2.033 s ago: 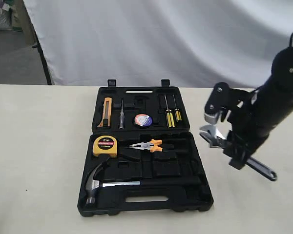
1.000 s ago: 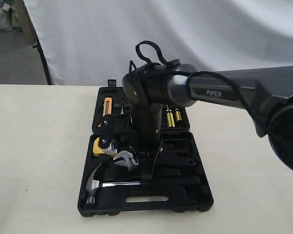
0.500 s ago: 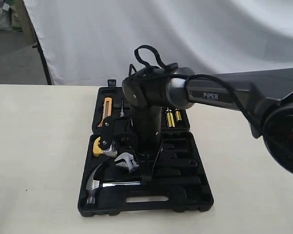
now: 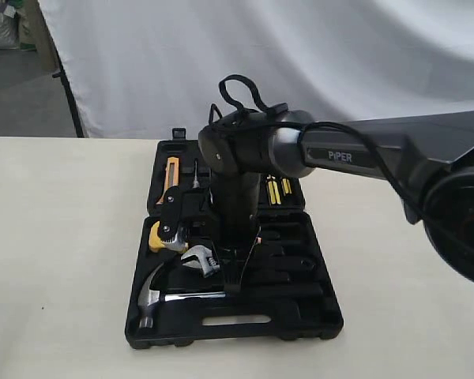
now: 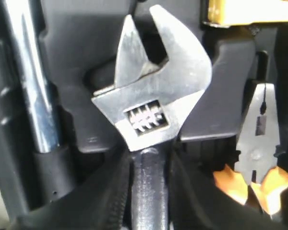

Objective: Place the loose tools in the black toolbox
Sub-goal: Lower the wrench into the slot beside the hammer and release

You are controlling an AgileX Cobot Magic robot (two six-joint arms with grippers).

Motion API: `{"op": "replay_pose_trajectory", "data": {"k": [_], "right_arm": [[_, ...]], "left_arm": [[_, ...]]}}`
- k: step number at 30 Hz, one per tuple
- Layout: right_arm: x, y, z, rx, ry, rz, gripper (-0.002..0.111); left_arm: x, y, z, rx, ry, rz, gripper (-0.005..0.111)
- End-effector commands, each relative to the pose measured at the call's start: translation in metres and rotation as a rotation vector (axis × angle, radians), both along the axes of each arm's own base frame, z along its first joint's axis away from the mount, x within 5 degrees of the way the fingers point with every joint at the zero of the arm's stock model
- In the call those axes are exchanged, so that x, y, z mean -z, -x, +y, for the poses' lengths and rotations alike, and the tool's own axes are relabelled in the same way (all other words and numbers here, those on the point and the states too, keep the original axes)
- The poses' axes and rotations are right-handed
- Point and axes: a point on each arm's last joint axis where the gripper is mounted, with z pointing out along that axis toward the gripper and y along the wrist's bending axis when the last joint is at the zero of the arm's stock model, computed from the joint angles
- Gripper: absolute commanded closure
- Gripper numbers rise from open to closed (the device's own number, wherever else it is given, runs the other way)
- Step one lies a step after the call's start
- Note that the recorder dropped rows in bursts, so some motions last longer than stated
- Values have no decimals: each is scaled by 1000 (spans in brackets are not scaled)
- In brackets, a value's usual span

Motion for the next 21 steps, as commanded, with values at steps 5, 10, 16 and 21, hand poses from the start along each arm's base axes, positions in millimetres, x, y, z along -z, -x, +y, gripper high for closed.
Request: {"op": "replay_pose_trajectory", "data": {"k": [5,10,16,21], "right_arm": [[6,-3,3,10,-33,-4,109],[6,-3,3,16,-36,-2,109],[5,-3,5,33,-61,-2,109],[4,-3,6,42,-80,2,109]], "left_arm": [[1,0,0,4,6,0,106],[1,0,0,4,6,0,106],[1,0,0,4,6,0,106],[1,0,0,4,6,0,106]]}}
